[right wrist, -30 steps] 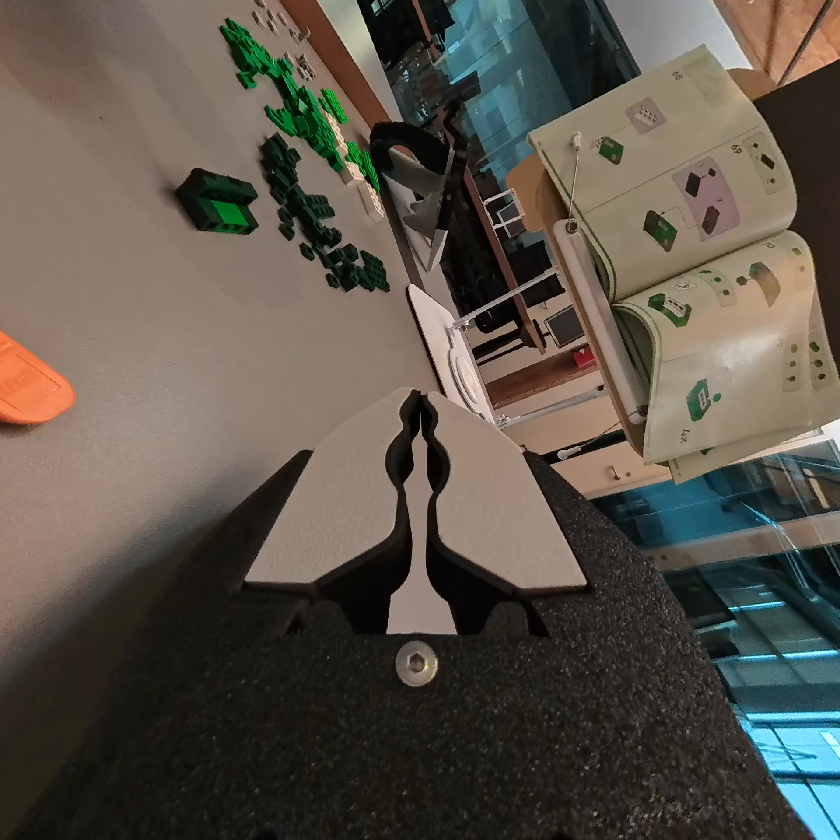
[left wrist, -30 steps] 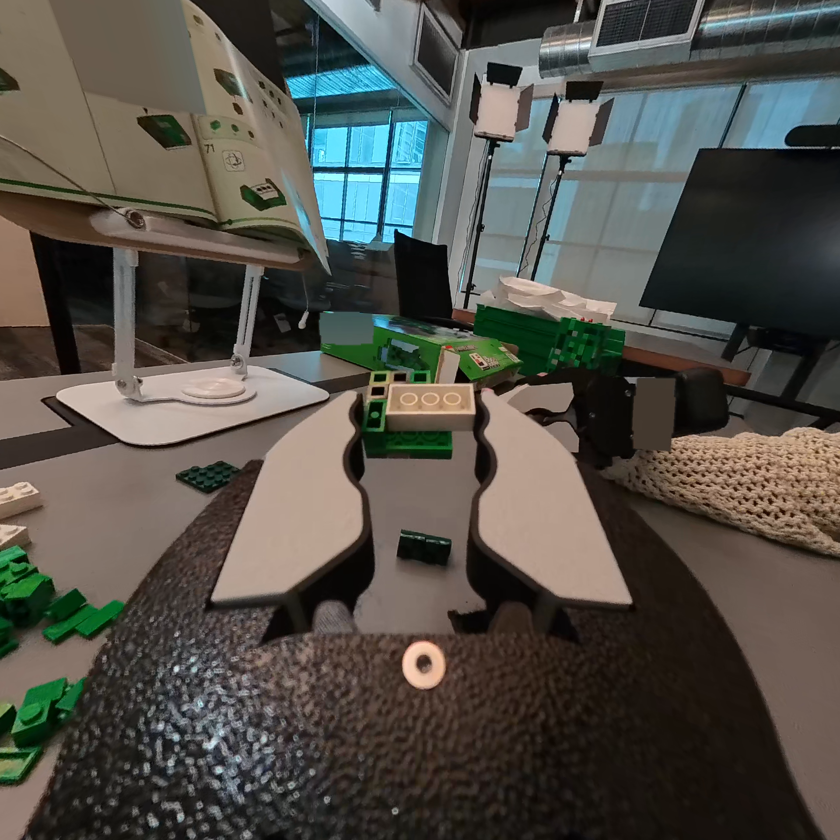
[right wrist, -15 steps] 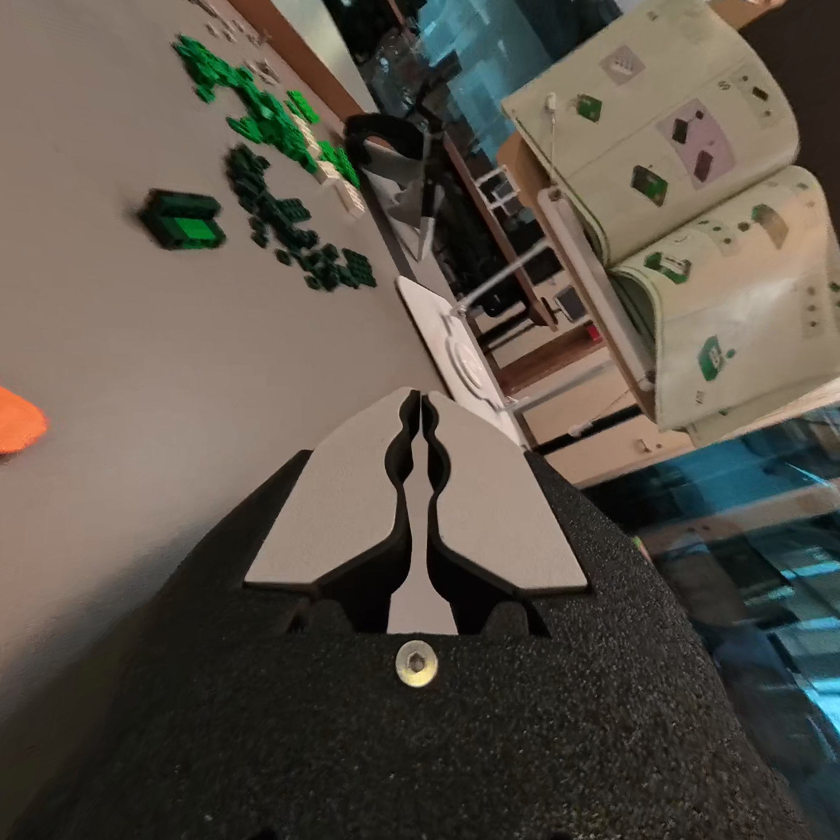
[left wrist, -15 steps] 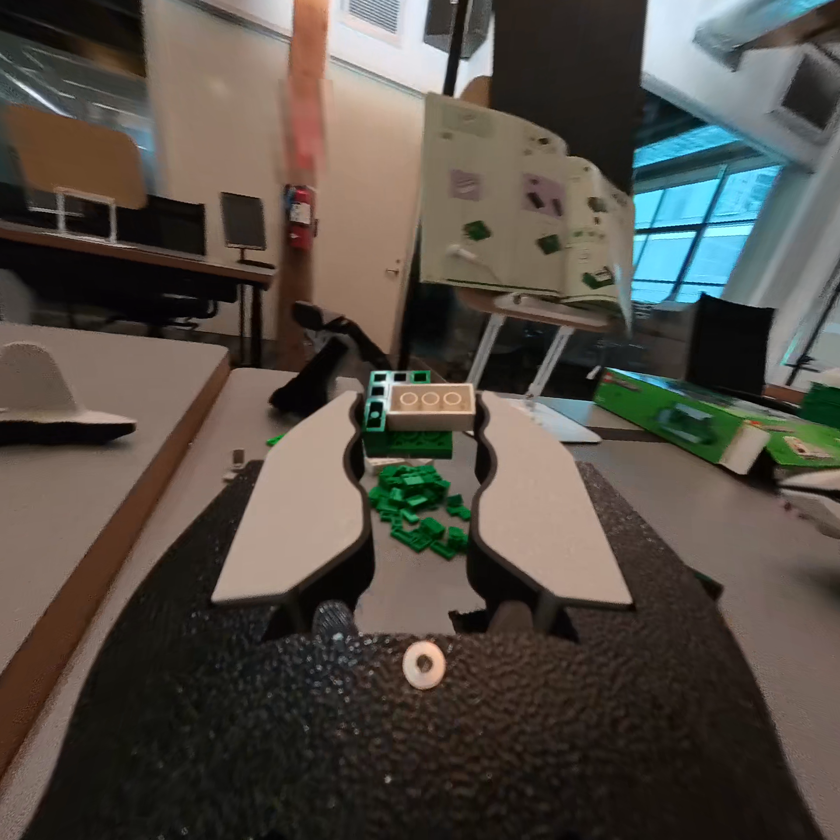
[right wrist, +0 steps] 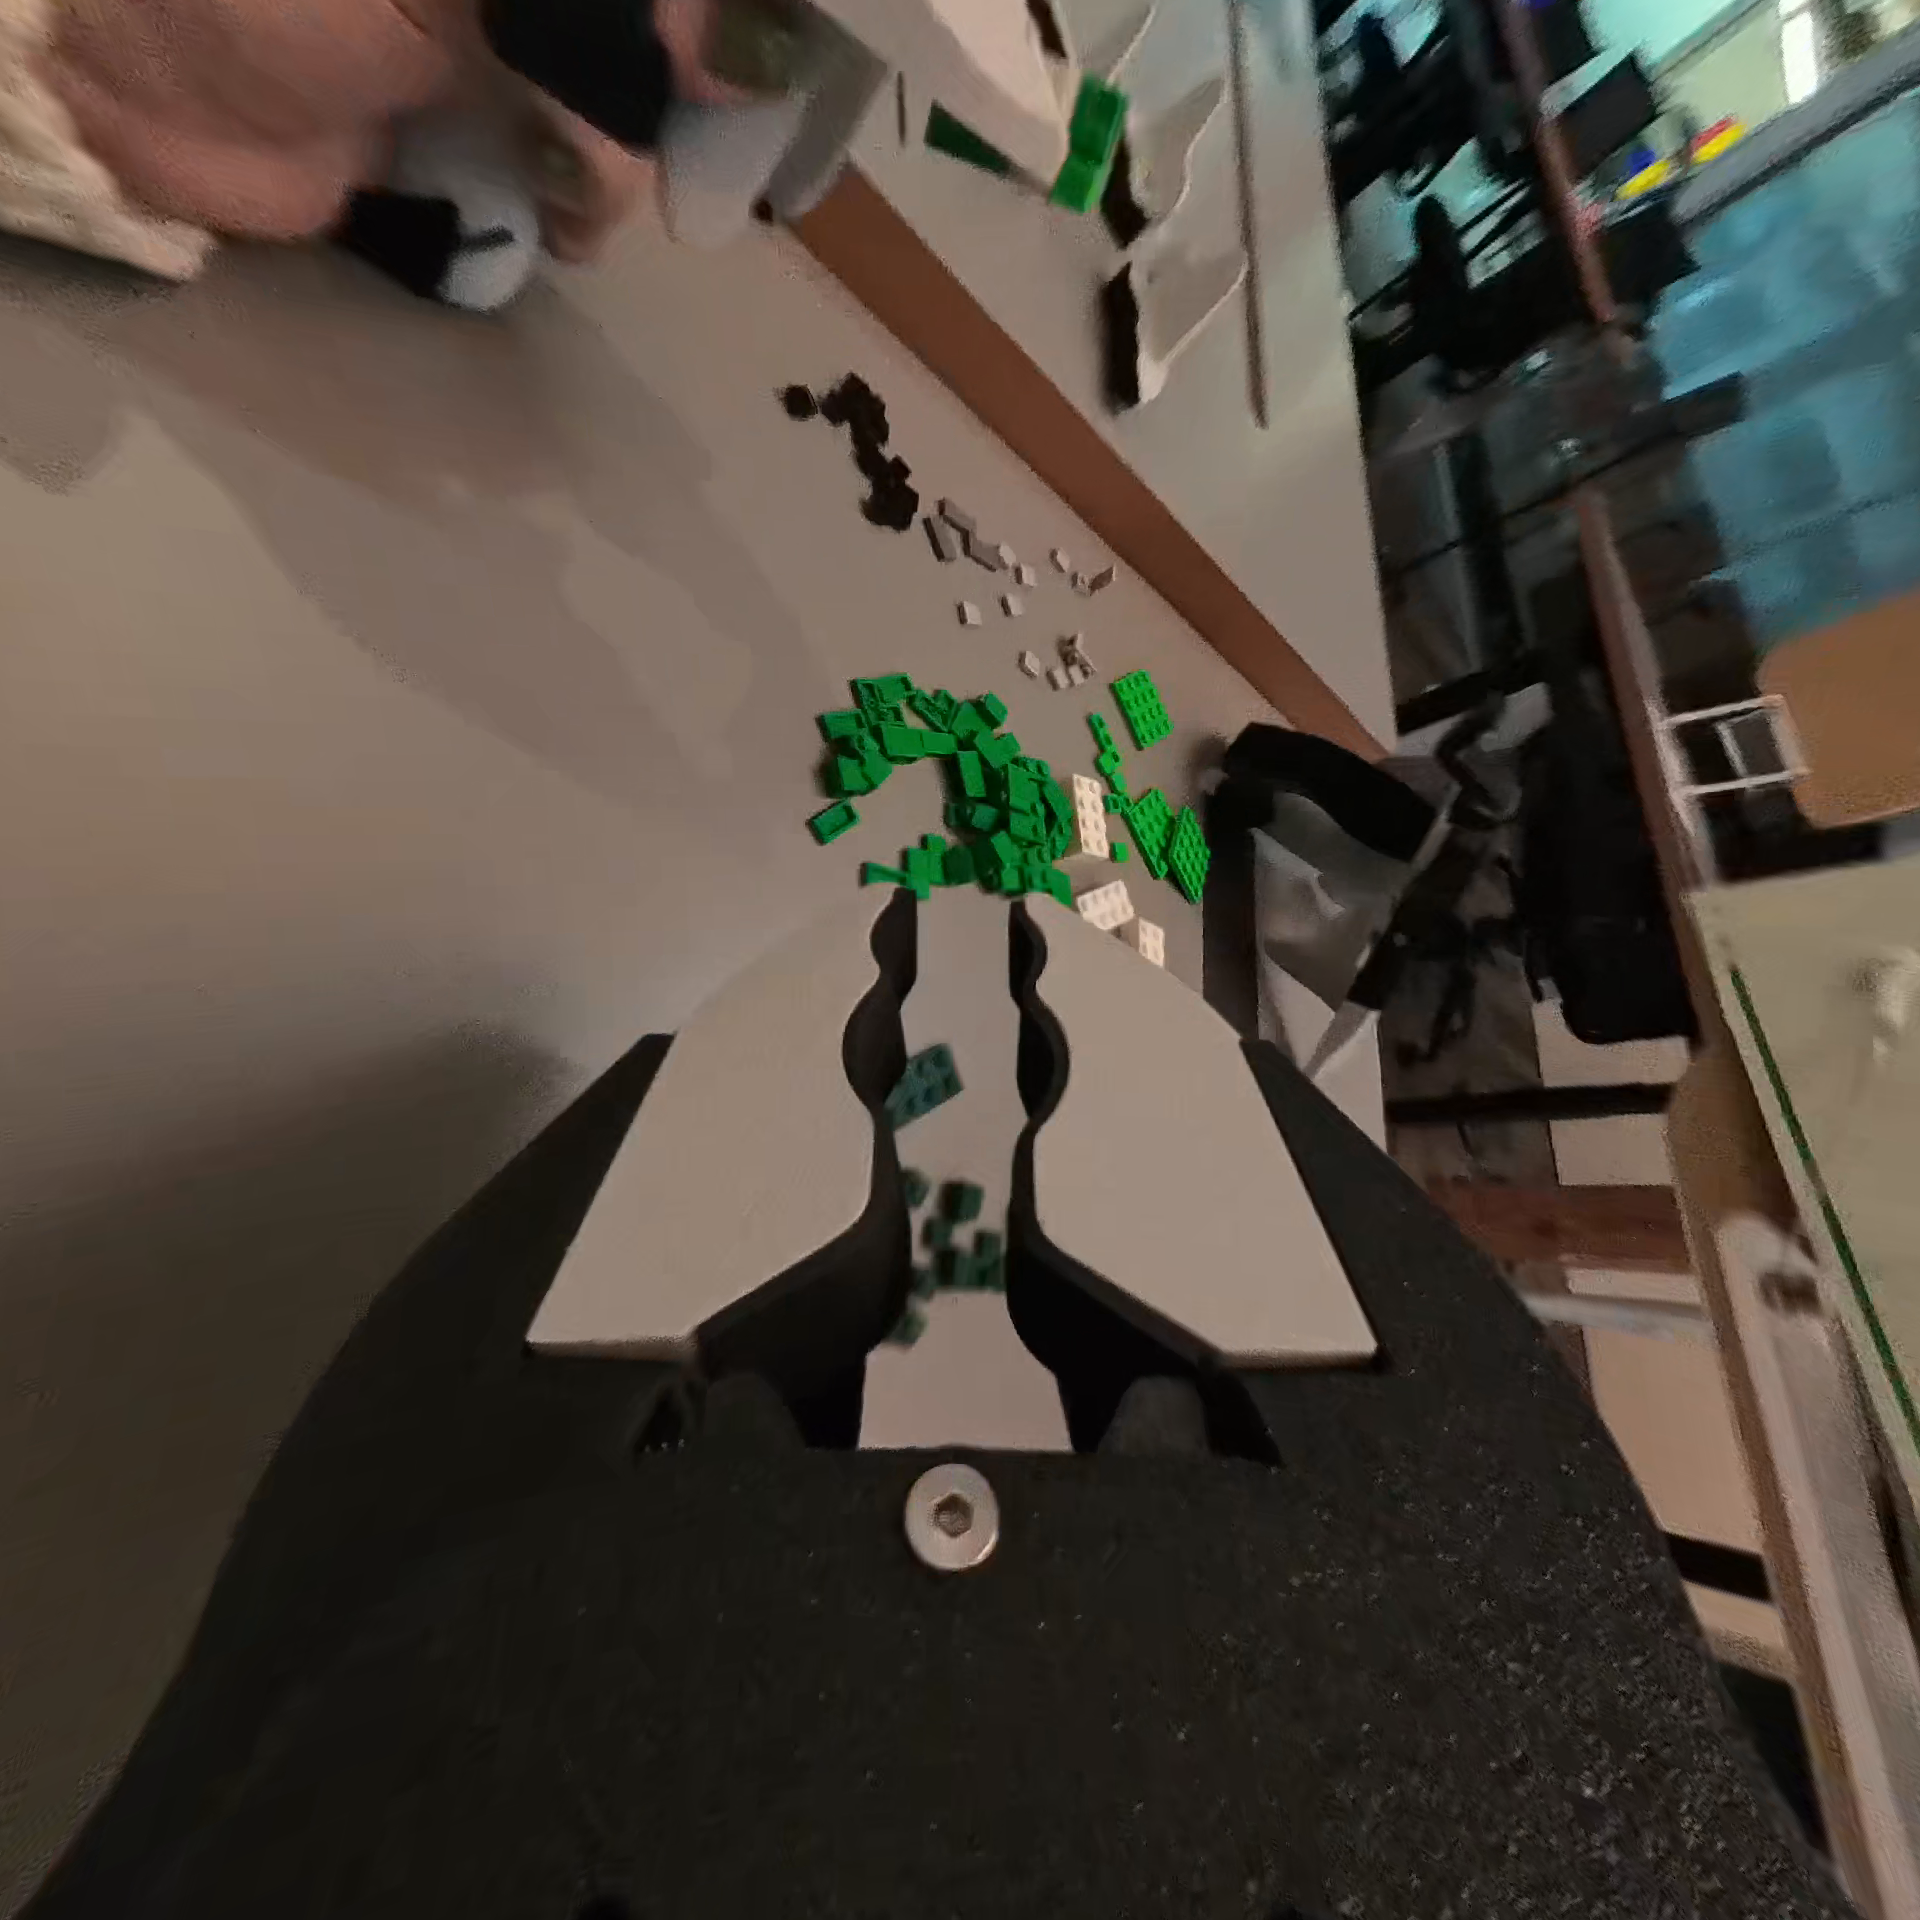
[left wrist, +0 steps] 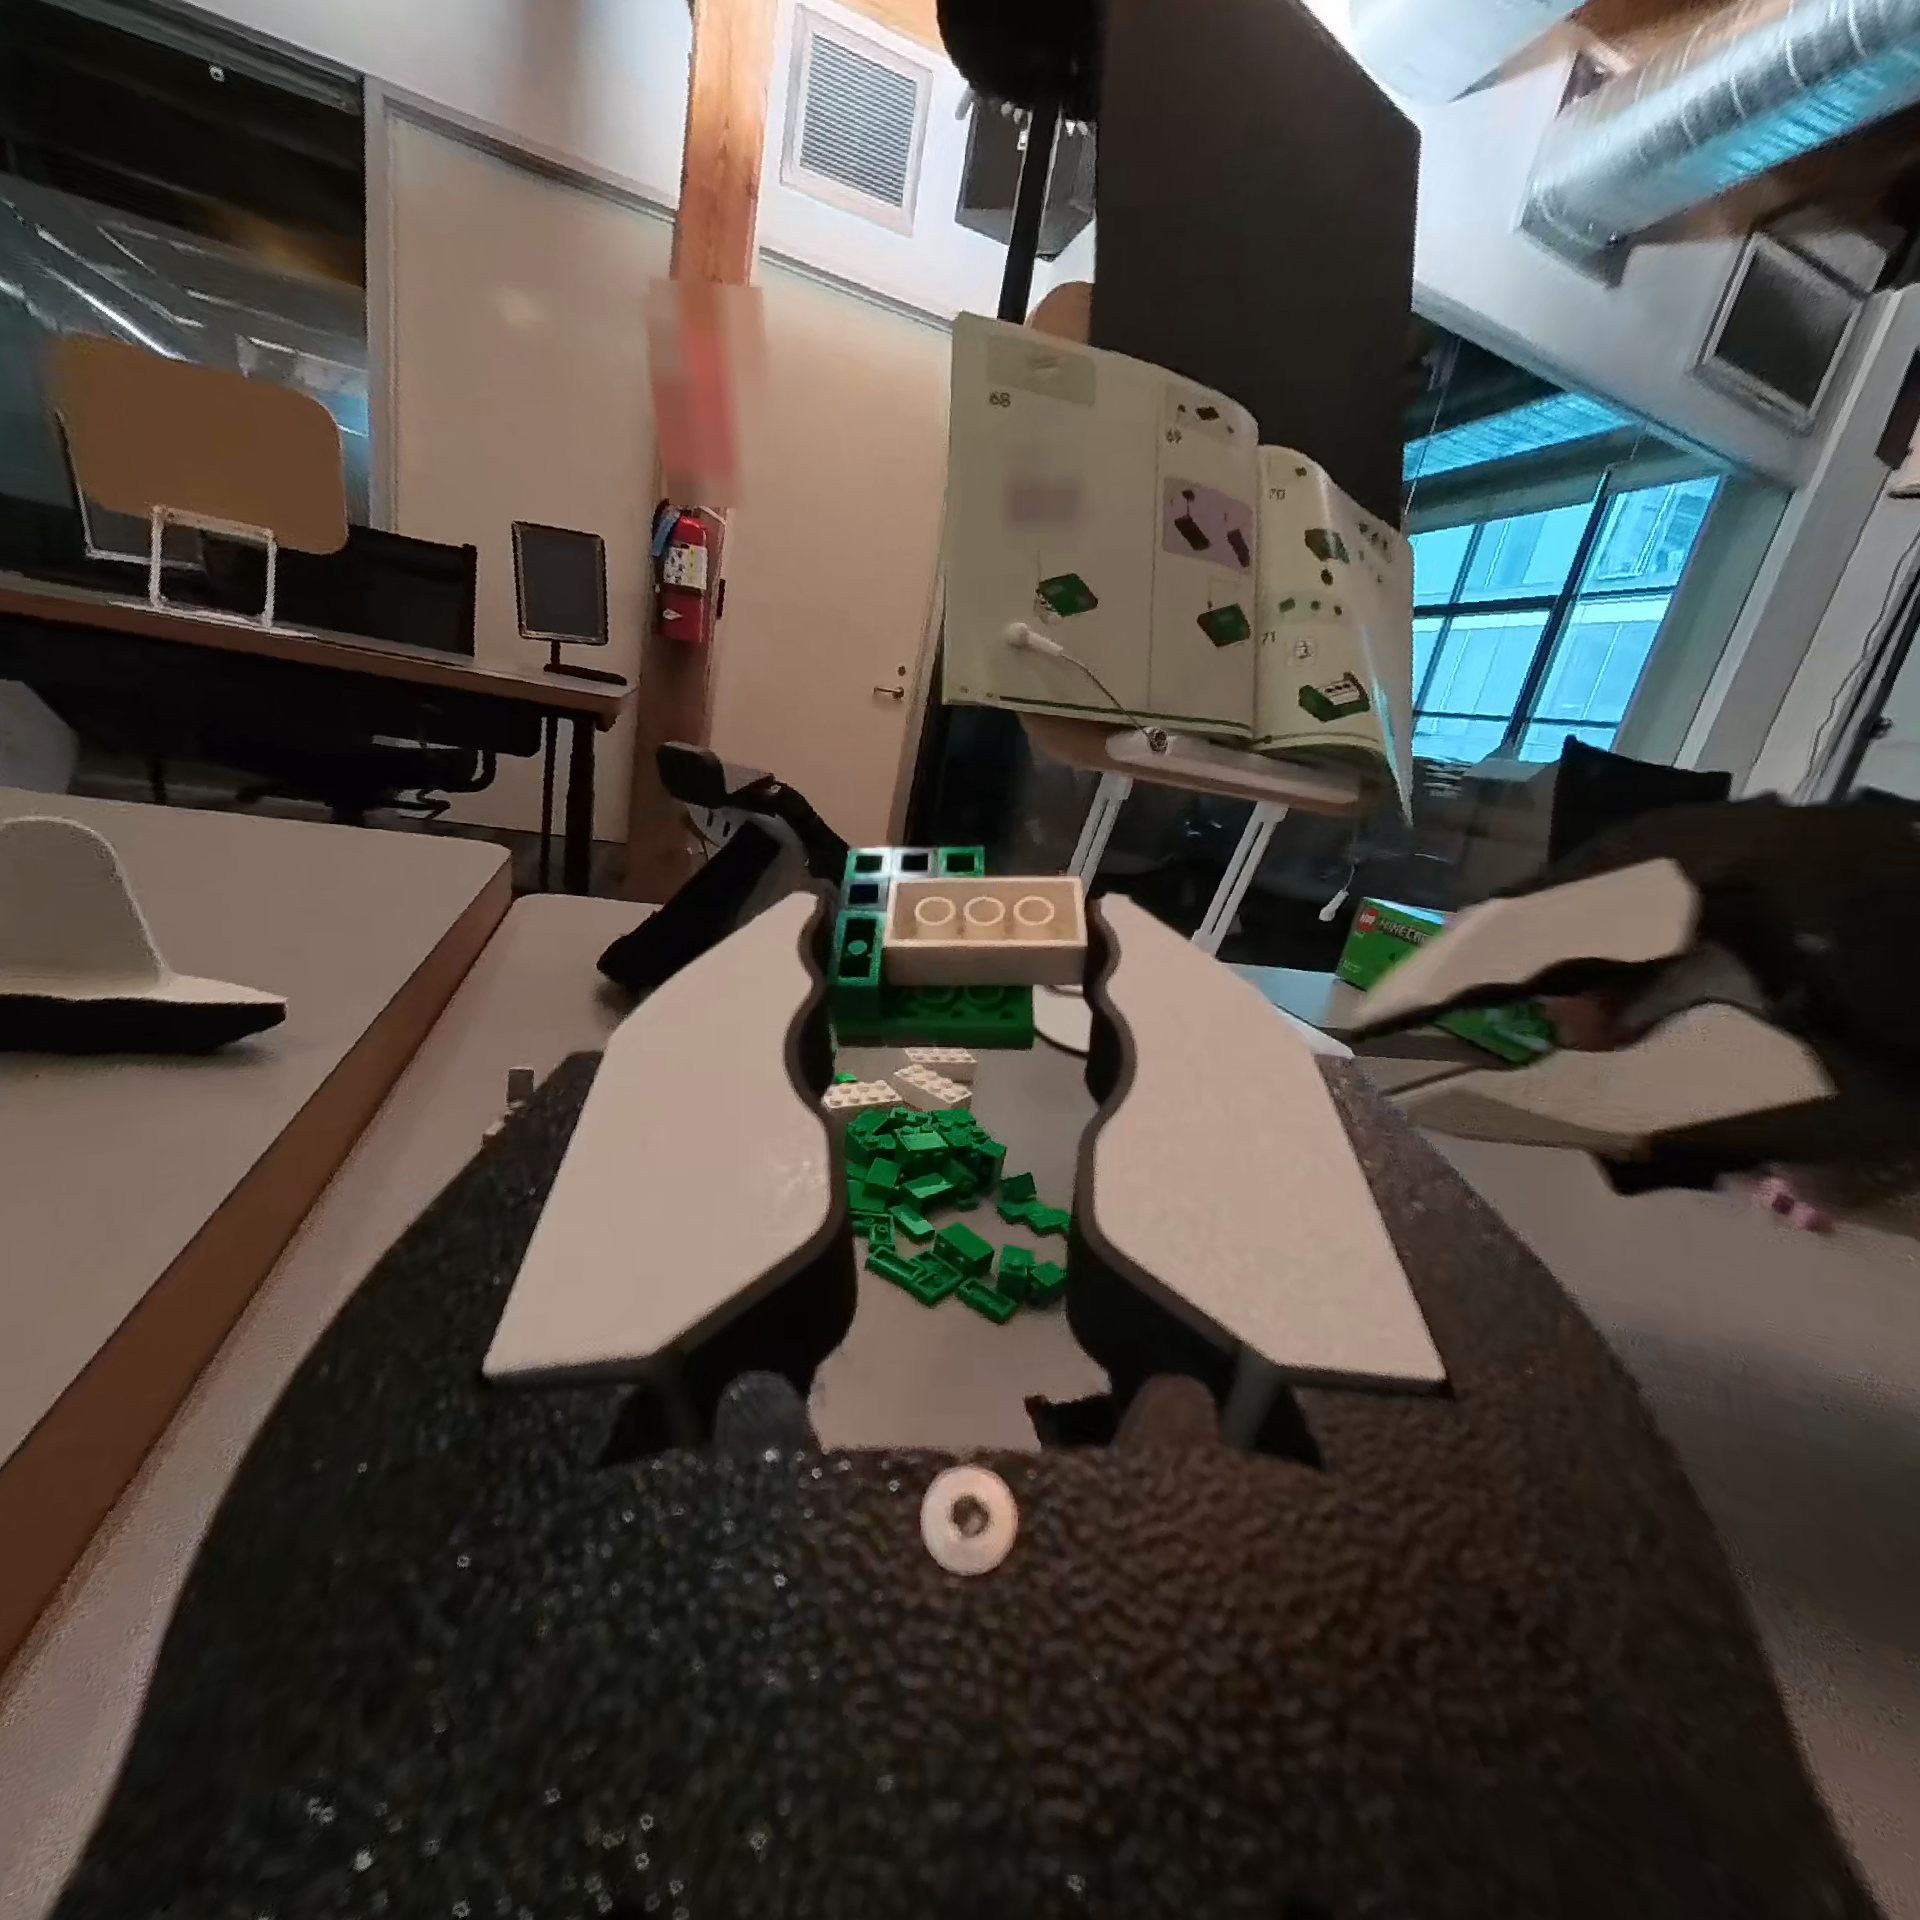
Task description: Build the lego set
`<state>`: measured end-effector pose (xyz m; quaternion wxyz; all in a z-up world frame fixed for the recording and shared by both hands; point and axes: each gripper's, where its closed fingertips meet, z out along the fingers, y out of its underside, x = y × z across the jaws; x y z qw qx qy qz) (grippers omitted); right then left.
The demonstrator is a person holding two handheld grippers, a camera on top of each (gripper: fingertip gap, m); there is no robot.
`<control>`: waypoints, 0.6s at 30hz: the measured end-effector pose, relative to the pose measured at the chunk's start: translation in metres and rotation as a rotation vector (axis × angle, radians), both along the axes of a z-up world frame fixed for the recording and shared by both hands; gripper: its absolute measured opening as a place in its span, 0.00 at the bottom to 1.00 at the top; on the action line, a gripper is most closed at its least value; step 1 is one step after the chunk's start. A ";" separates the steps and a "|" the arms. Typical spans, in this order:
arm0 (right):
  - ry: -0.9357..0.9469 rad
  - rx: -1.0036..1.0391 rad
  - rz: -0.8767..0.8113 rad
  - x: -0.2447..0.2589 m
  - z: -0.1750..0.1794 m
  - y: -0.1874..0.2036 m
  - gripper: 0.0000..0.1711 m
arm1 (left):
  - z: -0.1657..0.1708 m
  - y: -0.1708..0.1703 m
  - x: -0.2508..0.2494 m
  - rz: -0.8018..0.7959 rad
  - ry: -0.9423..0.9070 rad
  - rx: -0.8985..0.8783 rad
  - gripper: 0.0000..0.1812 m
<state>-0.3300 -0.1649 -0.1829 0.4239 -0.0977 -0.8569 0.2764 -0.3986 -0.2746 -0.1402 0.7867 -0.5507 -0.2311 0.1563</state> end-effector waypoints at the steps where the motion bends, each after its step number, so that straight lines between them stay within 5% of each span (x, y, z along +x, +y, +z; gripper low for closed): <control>1: -0.032 0.030 0.005 -0.014 -0.005 -0.003 0.10 | 0.000 0.001 -0.001 0.001 -0.004 -0.004 0.25; 9: -0.315 0.280 0.094 -0.070 -0.058 -0.007 0.11 | -0.001 0.003 -0.003 -0.028 -0.037 0.015 0.25; 18: -0.557 0.113 0.233 -0.056 -0.066 -0.037 0.08 | -0.001 0.005 -0.005 -0.037 -0.046 0.029 0.25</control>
